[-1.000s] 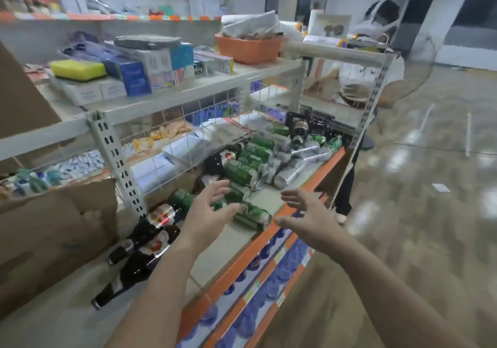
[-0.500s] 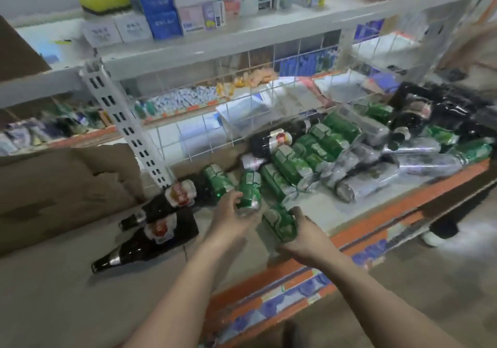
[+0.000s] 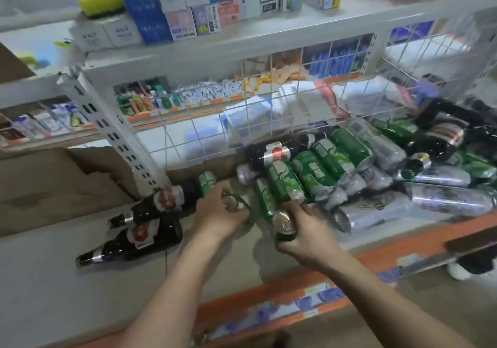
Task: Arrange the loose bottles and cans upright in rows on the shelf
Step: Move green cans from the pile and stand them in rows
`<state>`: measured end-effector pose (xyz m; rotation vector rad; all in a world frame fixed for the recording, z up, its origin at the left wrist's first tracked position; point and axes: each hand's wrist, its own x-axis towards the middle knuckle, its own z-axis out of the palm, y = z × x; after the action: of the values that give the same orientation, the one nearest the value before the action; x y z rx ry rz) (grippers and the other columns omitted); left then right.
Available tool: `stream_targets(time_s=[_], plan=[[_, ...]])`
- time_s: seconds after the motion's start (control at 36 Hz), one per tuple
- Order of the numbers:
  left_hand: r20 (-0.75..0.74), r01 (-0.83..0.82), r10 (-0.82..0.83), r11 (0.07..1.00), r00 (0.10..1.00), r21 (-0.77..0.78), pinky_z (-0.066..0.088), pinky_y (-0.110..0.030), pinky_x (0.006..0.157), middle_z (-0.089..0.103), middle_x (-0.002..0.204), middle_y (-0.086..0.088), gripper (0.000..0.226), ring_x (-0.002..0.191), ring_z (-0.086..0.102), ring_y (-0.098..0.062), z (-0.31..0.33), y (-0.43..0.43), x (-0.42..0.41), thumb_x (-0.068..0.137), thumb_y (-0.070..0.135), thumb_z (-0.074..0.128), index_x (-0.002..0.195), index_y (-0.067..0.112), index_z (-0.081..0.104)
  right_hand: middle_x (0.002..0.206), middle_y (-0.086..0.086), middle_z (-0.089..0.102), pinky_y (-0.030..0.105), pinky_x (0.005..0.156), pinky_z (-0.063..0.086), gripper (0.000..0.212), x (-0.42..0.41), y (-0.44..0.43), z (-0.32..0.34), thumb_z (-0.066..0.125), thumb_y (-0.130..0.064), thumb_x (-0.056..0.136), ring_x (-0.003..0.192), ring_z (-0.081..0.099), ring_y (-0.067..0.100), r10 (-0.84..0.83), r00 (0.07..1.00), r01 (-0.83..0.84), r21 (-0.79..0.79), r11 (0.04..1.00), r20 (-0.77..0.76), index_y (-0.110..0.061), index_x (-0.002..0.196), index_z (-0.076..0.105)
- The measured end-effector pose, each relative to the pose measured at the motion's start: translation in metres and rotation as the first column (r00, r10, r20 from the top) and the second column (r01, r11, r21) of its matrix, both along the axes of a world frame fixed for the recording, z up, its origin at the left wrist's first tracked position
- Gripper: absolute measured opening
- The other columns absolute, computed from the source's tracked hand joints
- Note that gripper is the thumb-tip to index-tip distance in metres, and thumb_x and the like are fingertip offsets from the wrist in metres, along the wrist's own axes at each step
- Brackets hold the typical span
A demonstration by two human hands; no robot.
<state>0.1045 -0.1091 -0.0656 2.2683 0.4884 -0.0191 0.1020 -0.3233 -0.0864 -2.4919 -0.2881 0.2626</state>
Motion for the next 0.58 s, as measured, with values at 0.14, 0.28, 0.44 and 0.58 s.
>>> stream_targets(time_s=[0.14,0.28,0.44,0.58], plan=[[0.047,0.083,-0.081,0.995,0.996,-0.049,0.057,-0.03,0.078,0.065,0.094,0.011,0.044,0.093,0.067,-0.014,-0.017,-0.003,-0.008,0.064,0.041,0.083,0.1,0.043,0.057,0.112,-0.001,0.057,0.044,0.087,0.049,0.065,-0.008,0.001,-0.021,0.07,-0.042,0.061,0.106,0.054,0.03,-0.064,0.994,0.046,0.185,0.982,0.092,-0.03,0.121,0.05],[0.092,0.02,0.013,0.938,0.996,-0.347,0.05,-0.015,0.076,0.066,0.103,0.028,0.066,0.093,0.063,0.012,-0.026,-0.016,-0.029,0.064,0.037,0.095,0.112,0.048,0.051,0.114,-0.007,0.061,0.031,0.086,0.053,0.077,-0.006,-0.002,-0.039,0.09,-0.032,0.057,0.106,0.062,0.013,-0.159,0.987,0.146,0.399,0.905,0.0,-0.03,0.121,0.046],[0.044,0.009,0.012,0.89,0.999,-0.455,0.061,-0.049,0.087,0.066,0.113,0.026,0.087,0.108,0.068,-0.01,-0.03,0.0,-0.037,0.055,0.035,0.096,0.125,0.051,0.049,0.117,-0.012,0.068,0.038,0.092,0.057,0.091,0.002,-0.004,-0.06,0.094,-0.038,0.047,0.109,0.065,0.007,-0.122,0.975,0.182,0.349,0.919,-0.188,-0.036,0.125,0.047],[0.076,0.04,-0.003,0.872,0.997,-0.488,0.061,-0.032,0.074,0.074,0.105,0.016,0.068,0.099,0.072,-0.012,-0.033,-0.001,-0.041,0.068,0.008,0.09,0.114,0.045,0.056,0.108,-0.01,0.071,0.037,0.085,0.058,0.077,0.002,-0.001,-0.062,0.096,-0.031,0.046,0.101,0.067,0.006,-0.149,0.972,0.209,0.387,0.898,-0.18,-0.033,0.113,0.057]])
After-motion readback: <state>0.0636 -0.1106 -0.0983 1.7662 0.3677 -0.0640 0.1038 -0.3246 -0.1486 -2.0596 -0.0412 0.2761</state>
